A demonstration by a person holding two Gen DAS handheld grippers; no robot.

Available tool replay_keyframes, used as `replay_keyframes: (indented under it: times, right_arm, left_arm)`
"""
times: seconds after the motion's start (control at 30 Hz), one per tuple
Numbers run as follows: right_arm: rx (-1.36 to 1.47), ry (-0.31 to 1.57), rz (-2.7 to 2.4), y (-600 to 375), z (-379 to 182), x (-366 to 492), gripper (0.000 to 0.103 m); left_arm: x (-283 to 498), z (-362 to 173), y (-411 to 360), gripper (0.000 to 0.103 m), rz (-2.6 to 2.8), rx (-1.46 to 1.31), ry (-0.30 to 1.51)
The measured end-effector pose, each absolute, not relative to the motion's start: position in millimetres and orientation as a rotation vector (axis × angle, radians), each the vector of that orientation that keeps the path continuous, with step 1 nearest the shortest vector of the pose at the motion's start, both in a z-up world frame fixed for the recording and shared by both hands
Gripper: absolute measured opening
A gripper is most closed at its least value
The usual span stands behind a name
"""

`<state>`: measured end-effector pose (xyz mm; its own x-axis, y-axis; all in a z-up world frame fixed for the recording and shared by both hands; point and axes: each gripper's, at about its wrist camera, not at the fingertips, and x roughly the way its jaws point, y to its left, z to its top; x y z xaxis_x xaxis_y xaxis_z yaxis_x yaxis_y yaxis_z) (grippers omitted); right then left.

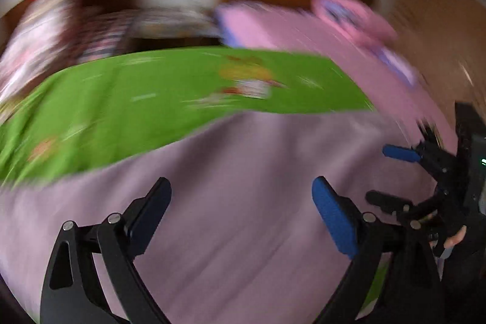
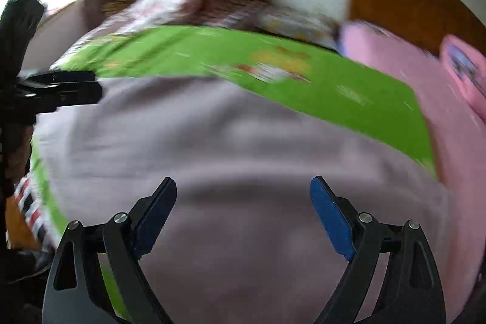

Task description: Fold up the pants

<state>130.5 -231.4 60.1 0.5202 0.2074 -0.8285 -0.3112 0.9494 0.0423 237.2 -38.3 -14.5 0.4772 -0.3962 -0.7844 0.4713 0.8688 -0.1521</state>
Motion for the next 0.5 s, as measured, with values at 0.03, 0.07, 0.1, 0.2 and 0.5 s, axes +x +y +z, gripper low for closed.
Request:
replay_keyframes:
  times: [0.03, 0.07, 0.1, 0.2, 0.5]
  right_arm:
    - [-0.120, 1.005, 0.281, -243, 53, 131, 0.086]
    - [-0.131, 1.026, 0.259, -251, 46, 130, 0.086]
    - [-0.157, 1.071, 0.242, -259, 34, 126, 0.086]
    - [-0.149, 1.147, 0.285, -292, 12, 98, 0.088]
    - [-0.034, 1.048, 0.355, -293, 51, 78, 0.088]
  left_arm:
    - [255, -27, -73, 0.094, -0.602, 0.133, 0.959]
    - [266, -36, -90, 0.093, -0.636, 0.149, 0.971]
    - [281, -51, -107, 0.093, -0.671, 0.150, 0.993]
    - [310, -88, -123, 0.096, -0.637, 0.129, 1.064]
    - [290, -98, -145, 0.101, -0.600, 0.252, 0.920]
